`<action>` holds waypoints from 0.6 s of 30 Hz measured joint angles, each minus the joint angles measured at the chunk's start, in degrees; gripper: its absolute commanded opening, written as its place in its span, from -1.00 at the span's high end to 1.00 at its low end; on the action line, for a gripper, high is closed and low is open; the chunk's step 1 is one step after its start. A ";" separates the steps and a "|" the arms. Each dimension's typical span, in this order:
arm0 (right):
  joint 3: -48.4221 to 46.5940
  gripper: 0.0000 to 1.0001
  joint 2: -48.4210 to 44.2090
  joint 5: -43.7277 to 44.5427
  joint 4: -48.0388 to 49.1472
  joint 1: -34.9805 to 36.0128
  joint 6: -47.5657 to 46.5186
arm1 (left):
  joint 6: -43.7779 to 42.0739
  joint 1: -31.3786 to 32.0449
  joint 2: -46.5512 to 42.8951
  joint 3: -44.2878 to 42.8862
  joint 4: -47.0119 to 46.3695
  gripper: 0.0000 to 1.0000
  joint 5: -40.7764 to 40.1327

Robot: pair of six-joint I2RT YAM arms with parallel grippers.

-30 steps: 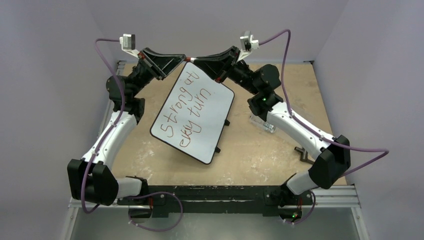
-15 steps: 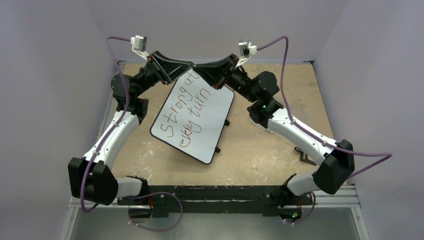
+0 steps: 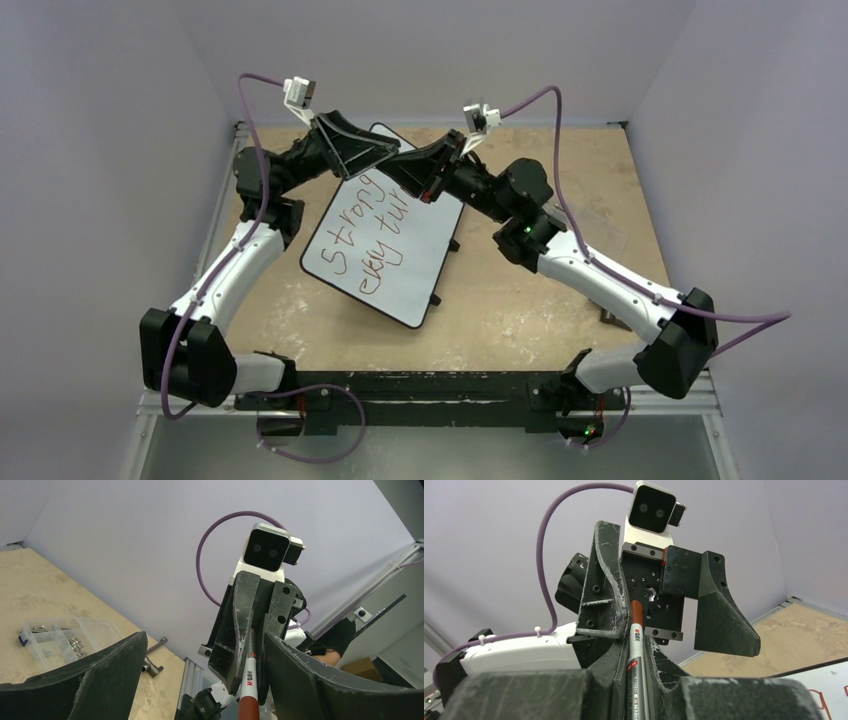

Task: Write a sentence on the whiteboard
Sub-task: Insert the whiteboard marker without the cap into the pen cap.

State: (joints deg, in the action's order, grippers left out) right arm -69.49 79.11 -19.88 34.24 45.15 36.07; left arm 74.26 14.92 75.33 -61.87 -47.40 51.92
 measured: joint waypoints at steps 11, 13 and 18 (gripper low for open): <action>1.64 1.00 -3.98 13.27 -11.28 0.42 -1.03 | 9.57 0.79 3.54 1.90 -14.01 -1.00 6.12; 2.19 1.00 -4.72 14.73 -12.57 0.15 -1.11 | 11.32 0.68 4.13 1.95 -16.20 -1.00 6.56; 2.38 1.00 -7.15 17.20 -15.54 0.22 -2.12 | 12.55 0.52 4.50 2.38 -17.64 -1.00 6.95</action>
State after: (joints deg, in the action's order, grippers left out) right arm -67.11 71.96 -2.68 18.70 45.36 33.95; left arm 86.80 15.44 79.83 -59.48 -65.04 58.87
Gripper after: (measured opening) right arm 0.091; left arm 0.998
